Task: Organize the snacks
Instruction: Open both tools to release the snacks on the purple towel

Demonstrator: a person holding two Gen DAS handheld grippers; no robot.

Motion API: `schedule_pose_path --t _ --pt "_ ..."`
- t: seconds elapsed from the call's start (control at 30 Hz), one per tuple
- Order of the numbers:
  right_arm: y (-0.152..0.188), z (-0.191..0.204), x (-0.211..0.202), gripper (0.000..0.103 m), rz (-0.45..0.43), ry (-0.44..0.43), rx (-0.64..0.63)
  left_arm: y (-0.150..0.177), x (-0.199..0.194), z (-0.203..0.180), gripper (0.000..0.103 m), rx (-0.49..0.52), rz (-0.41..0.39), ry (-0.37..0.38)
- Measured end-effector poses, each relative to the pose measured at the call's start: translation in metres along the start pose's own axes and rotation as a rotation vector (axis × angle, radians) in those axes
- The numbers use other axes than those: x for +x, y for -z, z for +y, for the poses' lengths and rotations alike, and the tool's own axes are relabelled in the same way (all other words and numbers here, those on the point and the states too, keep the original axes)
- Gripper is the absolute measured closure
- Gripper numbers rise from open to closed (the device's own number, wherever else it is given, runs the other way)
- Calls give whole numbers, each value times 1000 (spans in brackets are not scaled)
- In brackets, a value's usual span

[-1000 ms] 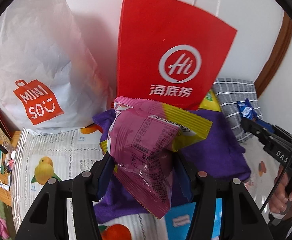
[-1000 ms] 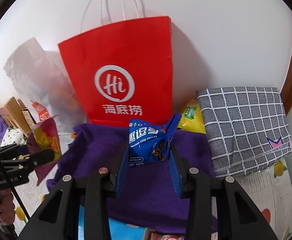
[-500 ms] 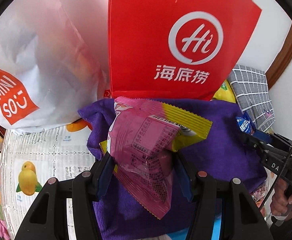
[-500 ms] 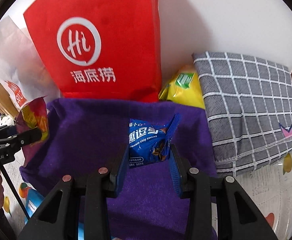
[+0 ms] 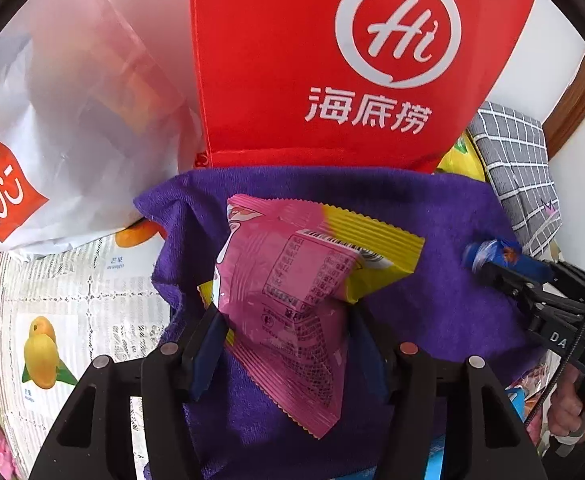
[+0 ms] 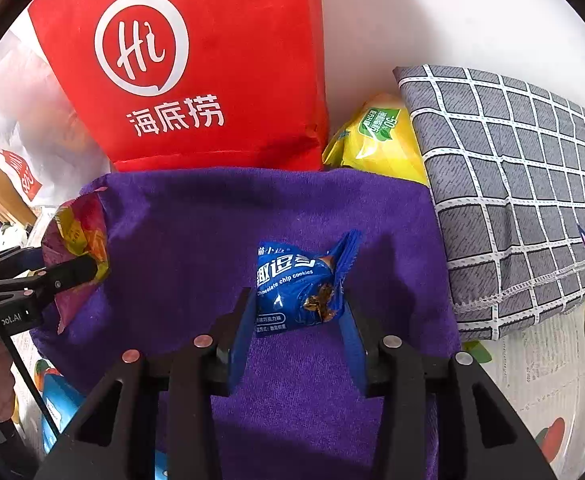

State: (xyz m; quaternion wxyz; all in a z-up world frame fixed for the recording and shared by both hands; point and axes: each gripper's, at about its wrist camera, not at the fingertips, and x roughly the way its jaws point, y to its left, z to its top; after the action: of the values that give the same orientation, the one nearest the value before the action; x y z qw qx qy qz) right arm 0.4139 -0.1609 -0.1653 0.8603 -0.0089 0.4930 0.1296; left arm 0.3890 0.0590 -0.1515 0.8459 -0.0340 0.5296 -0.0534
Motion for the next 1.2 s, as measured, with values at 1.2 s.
schedule_pose_path --t 1.2 --pt "132 42 -226 13 -318 173 20 143 -209 -40 22 13 -268 43"
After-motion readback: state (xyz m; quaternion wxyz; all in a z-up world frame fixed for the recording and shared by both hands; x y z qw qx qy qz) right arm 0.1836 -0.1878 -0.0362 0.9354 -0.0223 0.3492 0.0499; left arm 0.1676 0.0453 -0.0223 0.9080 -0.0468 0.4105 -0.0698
